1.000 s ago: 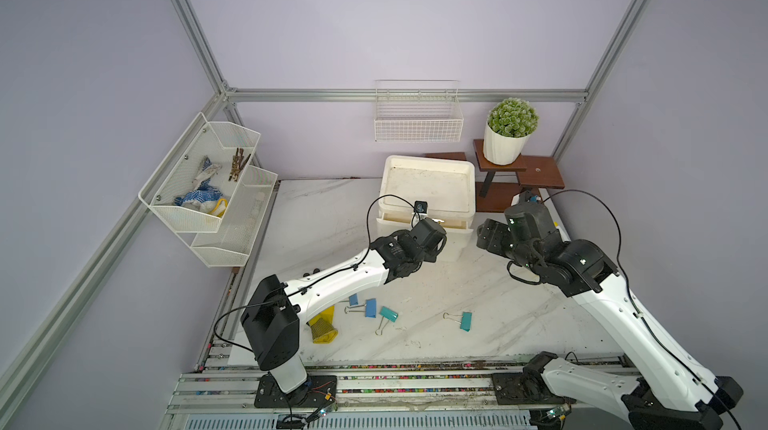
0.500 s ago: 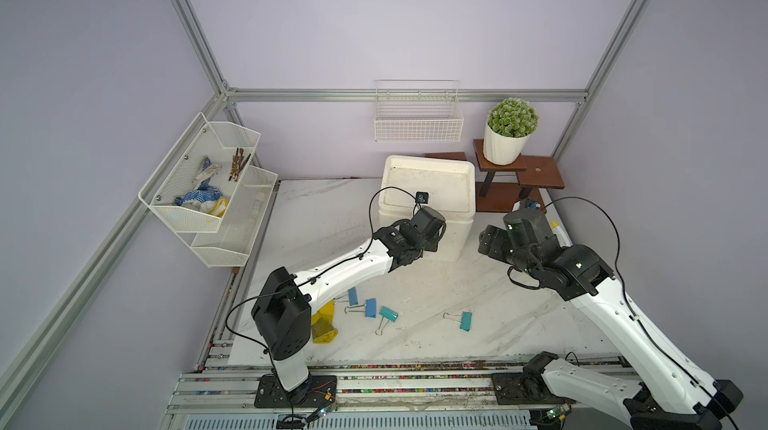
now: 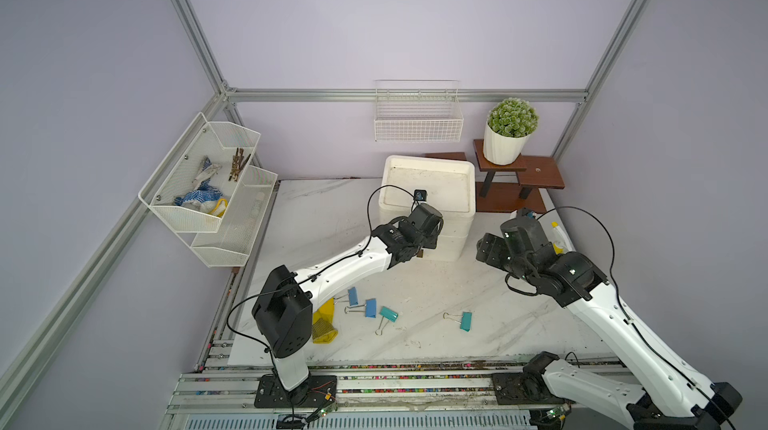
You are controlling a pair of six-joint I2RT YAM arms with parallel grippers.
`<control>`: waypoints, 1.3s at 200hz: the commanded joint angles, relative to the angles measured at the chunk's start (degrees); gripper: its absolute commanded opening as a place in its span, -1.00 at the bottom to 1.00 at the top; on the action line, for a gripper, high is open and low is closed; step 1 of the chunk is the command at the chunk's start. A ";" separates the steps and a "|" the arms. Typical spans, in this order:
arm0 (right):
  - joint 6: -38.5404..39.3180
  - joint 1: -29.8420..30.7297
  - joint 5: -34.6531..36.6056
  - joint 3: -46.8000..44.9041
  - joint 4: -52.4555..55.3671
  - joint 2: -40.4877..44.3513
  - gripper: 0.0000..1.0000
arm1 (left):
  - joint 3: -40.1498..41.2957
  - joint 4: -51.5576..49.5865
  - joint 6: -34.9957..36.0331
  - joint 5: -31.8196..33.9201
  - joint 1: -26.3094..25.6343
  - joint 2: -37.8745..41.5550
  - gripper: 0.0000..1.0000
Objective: Put the binder clips in the drawer according to color
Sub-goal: Close the drawer in the storage box, then open the drawer in the storage box.
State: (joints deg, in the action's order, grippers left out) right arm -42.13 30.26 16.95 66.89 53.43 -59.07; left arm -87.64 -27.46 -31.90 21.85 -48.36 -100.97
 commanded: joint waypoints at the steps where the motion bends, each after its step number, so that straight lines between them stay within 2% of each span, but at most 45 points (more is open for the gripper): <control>1: -0.59 -0.34 -0.34 -0.49 -1.62 1.19 0.65 | -2.95 3.33 0.02 -0.94 1.22 0.63 -0.75; 25: -0.43 -0.33 -0.19 -0.53 -1.56 1.66 0.65 | -0.98 4.94 -0.68 -2.89 1.26 2.05 -0.74; 37: -0.24 -0.30 0.22 -0.71 -1.23 1.60 0.65 | 0.68 5.49 -2.07 -3.69 1.02 3.50 -0.64; 61: 0.53 -0.87 1.30 -1.30 -1.05 1.65 0.67 | 6.96 6.09 -7.50 -5.14 -0.11 7.37 0.09; 74: 0.90 -1.52 1.50 -1.67 -1.18 1.65 0.67 | 12.01 7.27 -10.42 -6.08 -0.15 8.50 0.28; 103: 1.40 -2.39 0.53 -2.04 -2.05 1.26 0.67 | 14.54 9.64 -10.82 -6.72 -0.16 6.04 0.31; 130: 1.94 -2.79 0.29 -1.50 -1.95 1.36 0.67 | 11.12 10.83 -8.98 -6.44 -0.07 2.43 0.30; 173: 2.23 -3.84 -0.18 -1.99 -1.72 2.24 0.67 | 8.22 9.55 -7.66 -5.60 0.11 -1.70 0.16; 198: 2.34 -4.15 -0.75 -1.69 -1.67 2.35 0.67 | 7.28 9.49 -5.76 -2.97 0.14 -2.81 0.11; 233: 2.42 -4.36 -1.04 -1.59 -1.62 2.52 0.67 | 6.48 9.55 -5.59 1.24 -0.07 -3.85 -0.17; 260: 2.40 -4.44 -1.31 -2.18 -1.73 2.88 0.67 | 11.54 18.40 -5.10 5.26 -1.50 -3.11 -0.05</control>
State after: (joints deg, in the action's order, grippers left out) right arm -40.38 26.24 15.94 64.95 53.04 -57.32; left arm -78.08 -20.69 -39.18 21.06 -49.63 -104.20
